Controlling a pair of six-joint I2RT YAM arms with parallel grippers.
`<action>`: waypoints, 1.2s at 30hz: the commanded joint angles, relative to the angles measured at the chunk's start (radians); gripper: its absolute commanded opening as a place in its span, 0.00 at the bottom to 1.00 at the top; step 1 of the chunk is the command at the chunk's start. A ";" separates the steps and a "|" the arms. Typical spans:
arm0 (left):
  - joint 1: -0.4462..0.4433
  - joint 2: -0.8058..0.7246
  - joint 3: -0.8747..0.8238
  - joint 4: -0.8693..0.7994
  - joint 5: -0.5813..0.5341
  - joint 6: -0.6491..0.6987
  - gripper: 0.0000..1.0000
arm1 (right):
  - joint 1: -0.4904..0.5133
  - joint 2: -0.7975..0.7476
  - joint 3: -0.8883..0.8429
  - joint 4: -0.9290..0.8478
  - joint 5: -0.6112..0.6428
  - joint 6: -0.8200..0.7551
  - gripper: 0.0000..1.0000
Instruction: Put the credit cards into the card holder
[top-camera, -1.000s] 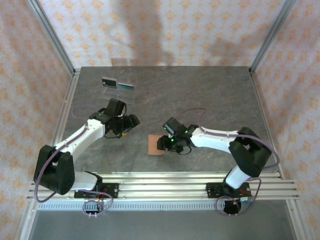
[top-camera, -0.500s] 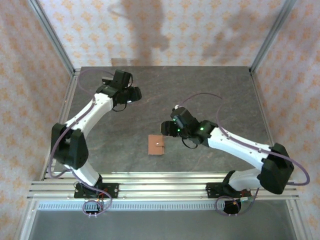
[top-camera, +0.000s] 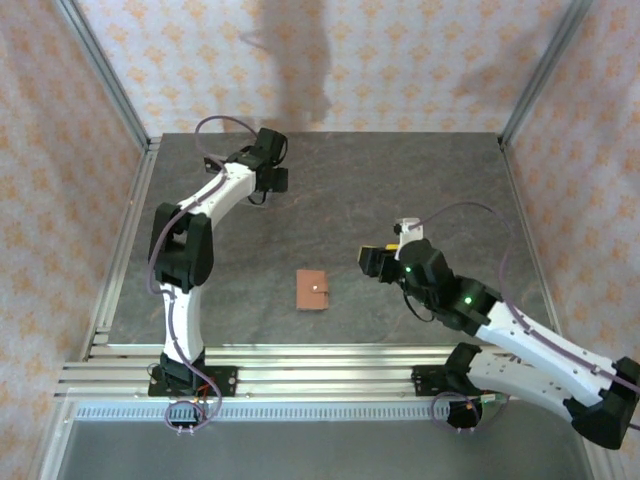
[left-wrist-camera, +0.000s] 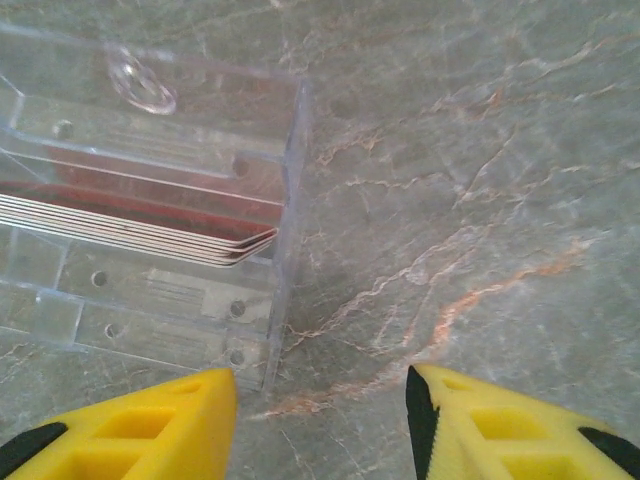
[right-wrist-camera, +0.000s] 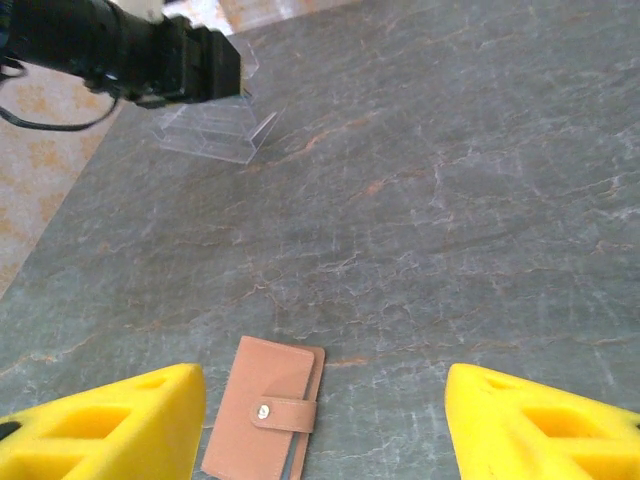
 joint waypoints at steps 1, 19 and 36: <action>0.002 0.028 0.035 -0.008 -0.064 0.053 0.49 | -0.004 -0.056 -0.018 0.012 0.017 -0.017 0.65; 0.036 0.063 -0.048 0.173 0.017 0.101 0.48 | -0.003 -0.114 -0.025 -0.058 0.036 0.065 0.65; 0.057 0.102 -0.108 0.284 0.088 0.045 0.41 | -0.003 -0.114 -0.015 -0.094 0.051 0.116 0.65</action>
